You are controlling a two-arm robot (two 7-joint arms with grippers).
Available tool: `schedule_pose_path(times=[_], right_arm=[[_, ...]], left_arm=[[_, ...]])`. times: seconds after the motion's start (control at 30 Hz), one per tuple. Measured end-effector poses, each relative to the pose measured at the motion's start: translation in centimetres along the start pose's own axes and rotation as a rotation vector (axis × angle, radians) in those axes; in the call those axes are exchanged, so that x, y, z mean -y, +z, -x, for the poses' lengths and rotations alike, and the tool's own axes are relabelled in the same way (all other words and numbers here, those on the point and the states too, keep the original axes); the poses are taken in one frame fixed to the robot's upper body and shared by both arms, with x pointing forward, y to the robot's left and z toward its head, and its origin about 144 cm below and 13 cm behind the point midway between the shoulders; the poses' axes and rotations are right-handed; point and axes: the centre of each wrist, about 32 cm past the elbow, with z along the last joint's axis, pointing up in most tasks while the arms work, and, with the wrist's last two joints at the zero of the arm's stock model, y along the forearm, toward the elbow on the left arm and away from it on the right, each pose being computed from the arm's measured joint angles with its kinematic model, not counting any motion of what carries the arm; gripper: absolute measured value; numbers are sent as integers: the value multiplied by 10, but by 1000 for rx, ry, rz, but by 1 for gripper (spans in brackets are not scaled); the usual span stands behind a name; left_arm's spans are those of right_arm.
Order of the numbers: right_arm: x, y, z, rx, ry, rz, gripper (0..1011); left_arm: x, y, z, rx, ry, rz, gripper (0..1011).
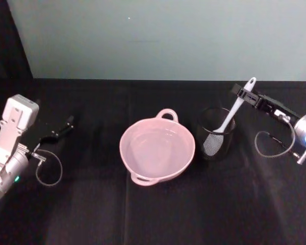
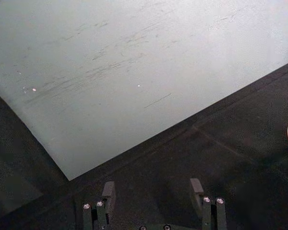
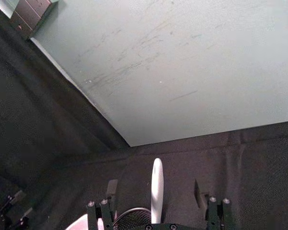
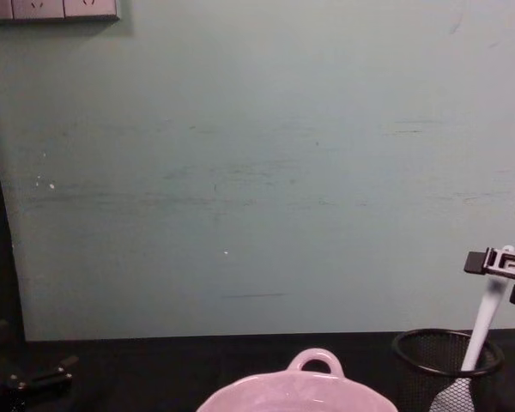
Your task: Use the one hand to pick up the spoon and stir the clear water in the bowl.
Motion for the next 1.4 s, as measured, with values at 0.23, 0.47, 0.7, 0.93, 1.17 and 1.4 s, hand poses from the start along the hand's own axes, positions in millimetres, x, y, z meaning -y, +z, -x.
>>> schedule_pose_path(times=[0.23, 0.47, 0.7, 0.93, 1.17, 1.4], right_arm=[[1, 0, 0, -1, -1, 0, 952], [1, 0, 0, -1, -2, 0, 812], [1, 0, 0, -1, -3, 0, 583], [1, 0, 0, -2, -3, 0, 361], [2, 0, 0, -2, -3, 0, 142], [2, 0, 0, -2, -3, 0, 116]], left_arm=[[0, 0, 0, 0, 0, 0, 1011], [0, 0, 0, 0, 0, 0, 1011], [0, 0, 0, 0, 0, 0, 1011], [0, 0, 0, 0, 0, 0, 1011], [0, 0, 0, 0, 0, 0, 1011], [0, 0, 0, 0, 0, 0, 1011]])
